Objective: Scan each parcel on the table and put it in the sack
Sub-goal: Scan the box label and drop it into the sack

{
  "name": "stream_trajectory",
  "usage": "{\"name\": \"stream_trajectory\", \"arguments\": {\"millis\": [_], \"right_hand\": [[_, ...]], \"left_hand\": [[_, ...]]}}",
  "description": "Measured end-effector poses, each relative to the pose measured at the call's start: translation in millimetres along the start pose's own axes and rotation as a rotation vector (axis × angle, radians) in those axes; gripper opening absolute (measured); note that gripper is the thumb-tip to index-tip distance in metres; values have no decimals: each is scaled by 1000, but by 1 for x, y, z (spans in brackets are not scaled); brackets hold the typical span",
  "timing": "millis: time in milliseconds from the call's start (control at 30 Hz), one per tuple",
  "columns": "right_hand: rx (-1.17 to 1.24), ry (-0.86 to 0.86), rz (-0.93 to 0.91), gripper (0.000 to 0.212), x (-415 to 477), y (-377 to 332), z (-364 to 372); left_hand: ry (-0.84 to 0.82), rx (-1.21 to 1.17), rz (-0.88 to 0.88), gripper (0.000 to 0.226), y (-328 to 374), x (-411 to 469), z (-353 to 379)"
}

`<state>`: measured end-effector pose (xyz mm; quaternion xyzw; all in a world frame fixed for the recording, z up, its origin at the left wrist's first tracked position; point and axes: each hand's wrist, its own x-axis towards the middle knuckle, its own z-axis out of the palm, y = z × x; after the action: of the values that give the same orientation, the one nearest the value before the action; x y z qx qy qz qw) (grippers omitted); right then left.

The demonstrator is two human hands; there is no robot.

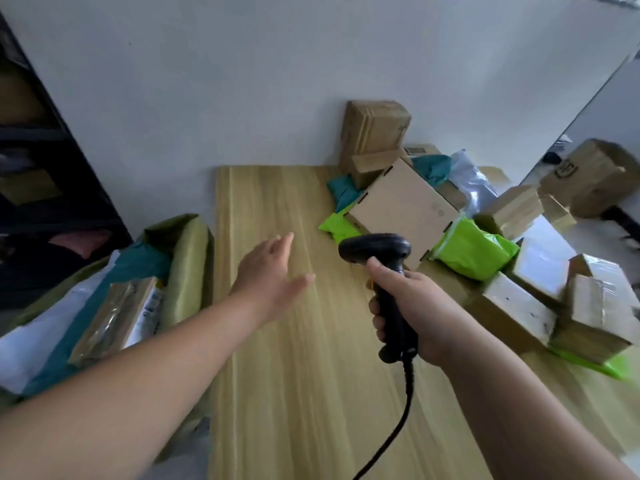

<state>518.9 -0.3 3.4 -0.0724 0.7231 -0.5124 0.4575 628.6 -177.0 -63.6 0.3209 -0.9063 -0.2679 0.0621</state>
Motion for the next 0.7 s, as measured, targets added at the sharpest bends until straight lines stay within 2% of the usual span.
{"name": "stream_trajectory", "arguments": {"millis": [200,467,700], "right_hand": [[82,129,-13,39,-1,20,-104],[134,428,-55,28,-2,62,-248],[135,590,-59,21,13,102,-314]], "left_hand": [[-111,-27,109,80,100,31,56],[-300,-45,183,79,227,63,154],[-360,-51,78,71,296,104,229]]}}
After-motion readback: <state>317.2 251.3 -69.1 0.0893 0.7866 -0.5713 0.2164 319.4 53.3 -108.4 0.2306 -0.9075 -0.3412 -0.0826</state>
